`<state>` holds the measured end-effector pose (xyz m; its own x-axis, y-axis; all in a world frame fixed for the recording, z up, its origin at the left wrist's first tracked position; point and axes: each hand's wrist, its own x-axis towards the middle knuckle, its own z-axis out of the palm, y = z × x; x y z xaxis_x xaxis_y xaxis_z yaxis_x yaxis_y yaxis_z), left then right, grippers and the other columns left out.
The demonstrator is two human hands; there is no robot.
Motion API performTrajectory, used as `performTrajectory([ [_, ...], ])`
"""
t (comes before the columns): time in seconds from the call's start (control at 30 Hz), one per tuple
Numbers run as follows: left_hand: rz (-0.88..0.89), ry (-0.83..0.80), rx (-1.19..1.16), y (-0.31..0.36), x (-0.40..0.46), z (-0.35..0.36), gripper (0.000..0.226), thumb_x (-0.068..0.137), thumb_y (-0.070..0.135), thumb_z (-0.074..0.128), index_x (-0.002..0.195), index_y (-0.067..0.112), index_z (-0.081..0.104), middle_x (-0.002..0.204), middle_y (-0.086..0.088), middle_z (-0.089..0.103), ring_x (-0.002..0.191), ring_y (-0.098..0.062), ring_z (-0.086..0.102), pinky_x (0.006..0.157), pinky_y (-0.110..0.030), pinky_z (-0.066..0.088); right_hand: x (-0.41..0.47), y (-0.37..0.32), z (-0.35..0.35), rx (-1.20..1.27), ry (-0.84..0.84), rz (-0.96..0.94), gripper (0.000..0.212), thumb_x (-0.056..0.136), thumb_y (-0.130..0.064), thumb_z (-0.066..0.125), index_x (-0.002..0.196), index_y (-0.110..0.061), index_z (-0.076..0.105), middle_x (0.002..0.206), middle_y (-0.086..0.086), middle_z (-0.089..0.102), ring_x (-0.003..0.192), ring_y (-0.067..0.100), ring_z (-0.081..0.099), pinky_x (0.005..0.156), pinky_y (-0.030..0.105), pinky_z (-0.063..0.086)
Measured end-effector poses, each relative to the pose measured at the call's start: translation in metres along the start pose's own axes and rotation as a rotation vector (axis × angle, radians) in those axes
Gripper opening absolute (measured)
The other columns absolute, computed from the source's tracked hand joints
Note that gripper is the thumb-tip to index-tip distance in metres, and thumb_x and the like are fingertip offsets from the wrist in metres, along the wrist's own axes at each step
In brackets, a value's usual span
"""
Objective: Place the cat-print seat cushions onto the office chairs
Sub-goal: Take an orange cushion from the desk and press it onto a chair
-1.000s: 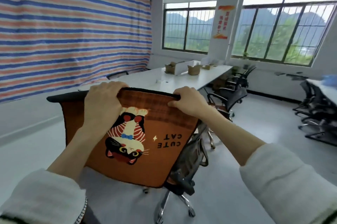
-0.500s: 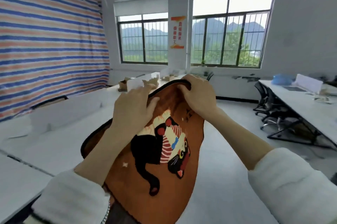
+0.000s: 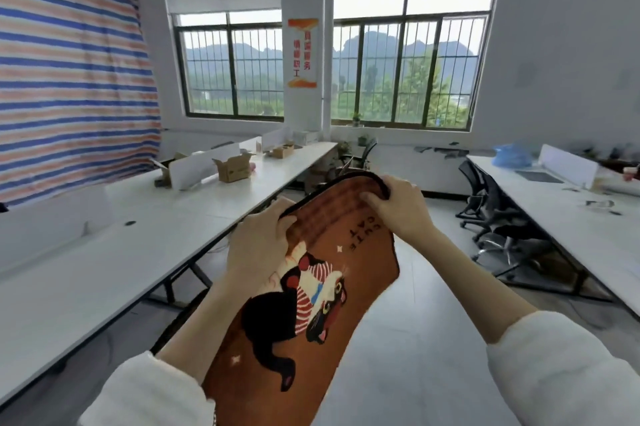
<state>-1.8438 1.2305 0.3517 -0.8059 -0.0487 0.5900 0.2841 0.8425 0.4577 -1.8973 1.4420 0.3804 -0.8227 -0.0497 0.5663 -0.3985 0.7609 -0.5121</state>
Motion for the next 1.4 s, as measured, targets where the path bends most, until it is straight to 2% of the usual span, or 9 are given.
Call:
performTrajectory([
  [0.17, -0.027, -0.041, -0.102, -0.029, 0.110, 0.111, 0.021, 0.097, 0.023, 0.047, 0.113, 0.024, 0.061, 0.102, -0.004, 0.071, 0.095, -0.027, 0.064, 0.075, -0.032, 0.044, 0.089, 0.118, 0.045, 0.225, -0.073, 0.142, 0.014, 0.084, -0.025, 0.068, 0.095, -0.018, 0.066, 0.094, -0.003, 0.067, 0.090, 0.017, 0.062, 0.079, 0.031, 0.049],
  [0.3, -0.111, -0.027, -0.206, -0.034, 0.196, 0.184, 0.022, 0.097, 0.019, 0.047, 0.113, 0.018, 0.061, 0.107, -0.004, 0.068, 0.102, -0.025, 0.060, 0.076, -0.026, 0.036, 0.155, 0.197, 0.065, 0.296, -0.167, 0.274, 0.025, 0.087, -0.022, 0.066, 0.111, -0.019, 0.061, 0.094, -0.004, 0.065, 0.079, 0.006, 0.062, 0.060, 0.012, 0.045],
  [0.4, -0.132, -0.022, -0.256, -0.036, 0.258, 0.247, 0.021, 0.096, 0.017, 0.048, 0.111, 0.019, 0.062, 0.103, -0.002, 0.067, 0.101, -0.023, 0.060, 0.077, -0.027, 0.038, 0.215, 0.257, 0.080, 0.256, -0.159, 0.295, 0.014, 0.088, -0.022, 0.065, 0.101, -0.020, 0.062, 0.086, -0.005, 0.064, 0.071, -0.002, 0.058, 0.051, 0.004, 0.042],
  [0.53, -0.155, -0.074, -0.260, -0.047, 0.322, 0.333, 0.021, 0.094, 0.017, 0.052, 0.113, 0.016, 0.061, 0.104, -0.003, 0.068, 0.100, -0.023, 0.061, 0.079, -0.028, 0.042, 0.292, 0.333, 0.102, 0.230, -0.128, 0.311, 0.006, 0.089, -0.020, 0.063, 0.094, -0.018, 0.066, 0.085, 0.002, 0.068, 0.068, 0.007, 0.062, 0.055, 0.014, 0.044],
  [0.73, -0.182, -0.062, -0.393, -0.034, 0.430, 0.451, 0.040, 0.090, 0.030, 0.060, 0.126, 0.041, 0.045, 0.104, 0.005, 0.061, 0.097, -0.010, 0.058, 0.086, -0.027, 0.045, 0.422, 0.436, 0.148, 0.134, -0.244, 0.135, 0.010, 0.087, -0.025, 0.065, 0.093, -0.020, 0.071, 0.085, -0.004, 0.069, 0.082, 0.018, 0.065, 0.076, 0.032, 0.051],
  [0.9, -0.140, -0.087, -0.312, -0.033, 0.498, 0.516, 0.019, 0.086, 0.021, 0.066, 0.105, 0.023, 0.070, 0.096, 0.013, 0.067, 0.094, -0.005, 0.062, 0.087, -0.022, 0.047, 0.502, 0.472, 0.188, 0.022, -0.327, -0.103, 0.017, 0.088, -0.025, 0.062, 0.101, -0.022, 0.073, 0.097, -0.002, 0.073, 0.094, 0.017, 0.063, 0.085, 0.031, 0.047],
  [1.17, -0.360, 0.201, -0.220, -0.106, 0.635, 0.617, 0.018, 0.091, 0.012, 0.058, 0.103, 0.008, 0.070, 0.100, 0.001, 0.068, 0.093, -0.013, 0.058, 0.078, -0.009, 0.033, 0.652, 0.569, 0.288, -0.037, -0.461, -0.104, 0.020, 0.087, -0.034, 0.063, 0.099, -0.019, 0.070, 0.090, -0.002, 0.069, 0.085, 0.017, 0.061, 0.065, 0.027, 0.042],
  [1.3, -0.440, 0.329, -0.138, -0.161, 0.704, 0.637, 0.021, 0.091, 0.016, 0.058, 0.108, 0.010, 0.069, 0.110, -0.007, 0.069, 0.105, -0.024, 0.060, 0.087, -0.018, 0.035, 0.721, 0.609, 0.349, 0.032, -0.606, -0.001, 0.014, 0.087, -0.029, 0.064, 0.082, -0.017, 0.068, 0.072, 0.000, 0.063, 0.072, 0.022, 0.060, 0.056, 0.025, 0.040],
  [1.4, -0.447, 0.366, -0.045, -0.195, 0.764, 0.656, 0.022, 0.092, 0.021, 0.056, 0.110, 0.015, 0.069, 0.111, -0.008, 0.069, 0.105, -0.028, 0.061, 0.091, -0.030, 0.042, 0.783, 0.617, 0.395, 0.080, -0.624, 0.031, 0.015, 0.090, -0.027, 0.060, 0.087, -0.017, 0.070, 0.078, 0.004, 0.069, 0.067, 0.017, 0.059, 0.056, 0.022, 0.040],
])
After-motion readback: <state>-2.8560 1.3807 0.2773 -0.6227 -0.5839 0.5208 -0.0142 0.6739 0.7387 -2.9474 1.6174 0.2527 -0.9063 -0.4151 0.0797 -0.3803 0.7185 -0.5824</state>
